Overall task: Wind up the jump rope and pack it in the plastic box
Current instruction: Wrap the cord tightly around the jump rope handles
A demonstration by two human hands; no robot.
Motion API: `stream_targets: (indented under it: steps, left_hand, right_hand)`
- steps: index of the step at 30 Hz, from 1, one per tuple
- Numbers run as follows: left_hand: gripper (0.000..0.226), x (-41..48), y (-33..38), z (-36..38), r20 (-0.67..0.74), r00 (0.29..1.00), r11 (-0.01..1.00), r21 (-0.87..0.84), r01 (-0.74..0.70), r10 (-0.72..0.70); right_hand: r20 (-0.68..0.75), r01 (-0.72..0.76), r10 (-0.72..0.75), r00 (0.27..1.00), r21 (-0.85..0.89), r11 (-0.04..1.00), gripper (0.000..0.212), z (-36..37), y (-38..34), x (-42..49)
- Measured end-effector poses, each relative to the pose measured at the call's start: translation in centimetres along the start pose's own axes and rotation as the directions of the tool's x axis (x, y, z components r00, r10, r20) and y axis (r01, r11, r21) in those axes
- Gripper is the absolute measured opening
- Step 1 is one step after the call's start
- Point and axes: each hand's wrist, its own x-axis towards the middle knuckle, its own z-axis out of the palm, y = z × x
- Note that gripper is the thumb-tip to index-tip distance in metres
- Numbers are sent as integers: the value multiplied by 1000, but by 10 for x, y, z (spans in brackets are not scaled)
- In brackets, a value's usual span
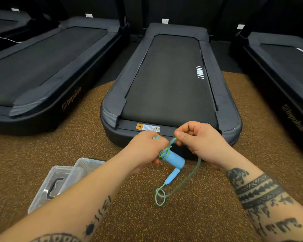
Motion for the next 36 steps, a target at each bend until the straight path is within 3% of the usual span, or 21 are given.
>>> stream_targets:
  steps: [2, 5, 8, 11, 15, 19, 26, 28, 32, 36]
  left_hand:
    - [14, 5, -1, 1, -136, 990, 999, -33, -43, 38]
    - [10, 10, 2, -1, -205, 978, 965, -247, -87, 35]
    - [10, 10, 7, -8, -145, 988, 862, -506, -26, -55]
    - [22, 6, 8, -13, -26, 995, 763, -644, 53, -91]
    - [44, 2, 7, -15, 56, 998, 740, -670, 55, -24]
    - [24, 3, 6, -16, 48, 999, 684, -728, 44, -12]
    - [14, 5, 7, -16, 100, 994, 627, -778, 47, 49]
    - [14, 4, 9, -17, 125, 989, 634, -771, 49, 75]
    - [16, 3, 11, -14, 87, 992, 664, -748, 2, 96]
    - [18, 3, 10, -14, 122, 980, 739, -673, -35, 158]
  right_hand:
    - [-27, 89, -91, 995, -81, 993, 8, 7, -6, -3]
    - [-3, 163, -165, 986, -111, 980, 9, 21, -11, -11]
    - [-8, 151, -151, 988, -18, 988, 12, 33, -8, -17]
    - [-3, 99, -99, 995, 62, 993, 9, 35, -10, -19]
    - [-23, 89, -87, 996, 86, 992, 9, 34, -11, -20]
    - [-35, 52, -48, 998, 128, 990, 8, 32, -7, -18]
    - [6, 20, -20, 1000, 0, 1000, 7, 27, 4, -15]
    - [41, -10, 6, 999, 91, 996, 13, 26, 7, -13]
    - [206, -237, 153, 966, 488, 840, 29, 17, 5, -7]
    - [399, -484, 295, 868, 548, 682, 27, 3, 4, -2]
